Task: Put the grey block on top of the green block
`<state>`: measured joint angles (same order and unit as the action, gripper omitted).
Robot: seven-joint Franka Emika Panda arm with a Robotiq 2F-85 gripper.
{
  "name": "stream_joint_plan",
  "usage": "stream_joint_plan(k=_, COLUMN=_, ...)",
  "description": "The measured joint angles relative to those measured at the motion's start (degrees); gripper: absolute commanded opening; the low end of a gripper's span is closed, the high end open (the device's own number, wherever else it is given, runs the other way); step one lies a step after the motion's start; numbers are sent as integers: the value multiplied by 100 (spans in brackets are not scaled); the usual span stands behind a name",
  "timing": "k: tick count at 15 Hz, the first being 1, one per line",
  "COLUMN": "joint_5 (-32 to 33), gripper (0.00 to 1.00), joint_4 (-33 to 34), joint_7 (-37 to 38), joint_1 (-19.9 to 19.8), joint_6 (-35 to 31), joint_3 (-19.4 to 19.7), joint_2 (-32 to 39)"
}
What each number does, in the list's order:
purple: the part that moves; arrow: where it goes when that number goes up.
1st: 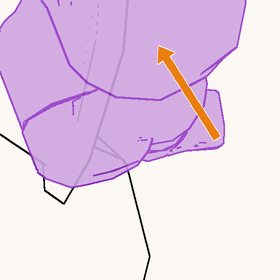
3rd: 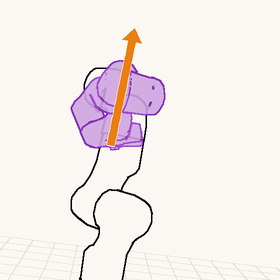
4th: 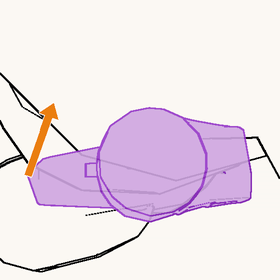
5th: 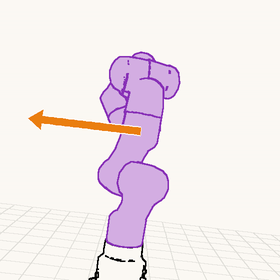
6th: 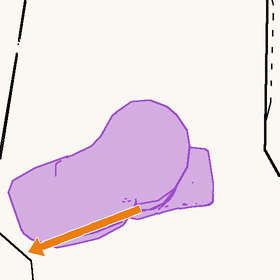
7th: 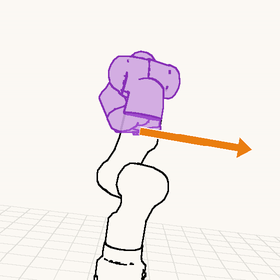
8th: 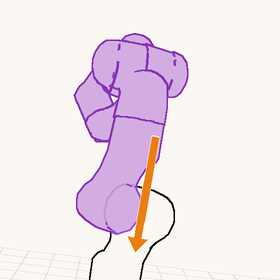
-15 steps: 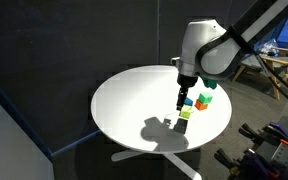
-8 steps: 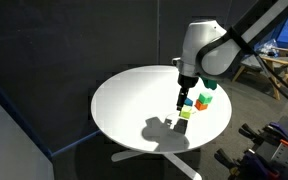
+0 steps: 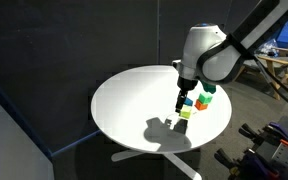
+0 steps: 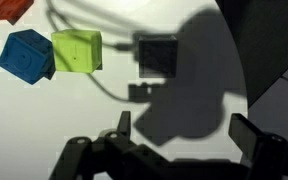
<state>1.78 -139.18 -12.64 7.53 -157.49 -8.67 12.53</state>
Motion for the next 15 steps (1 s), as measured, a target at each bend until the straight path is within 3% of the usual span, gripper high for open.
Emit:
stream_joint_plan(k=6, joint_5=0, gripper=100, joint_4=-108, joint_7=250, joint_1=0, joint_6=-496, joint_3=8, joint_2=308)
stream_joint_plan(k=15, joint_5=0, gripper=100, joint_4=-110, joint_7=368, joint_1=-8, joint_6=-555, joint_3=127, joint_2=622)
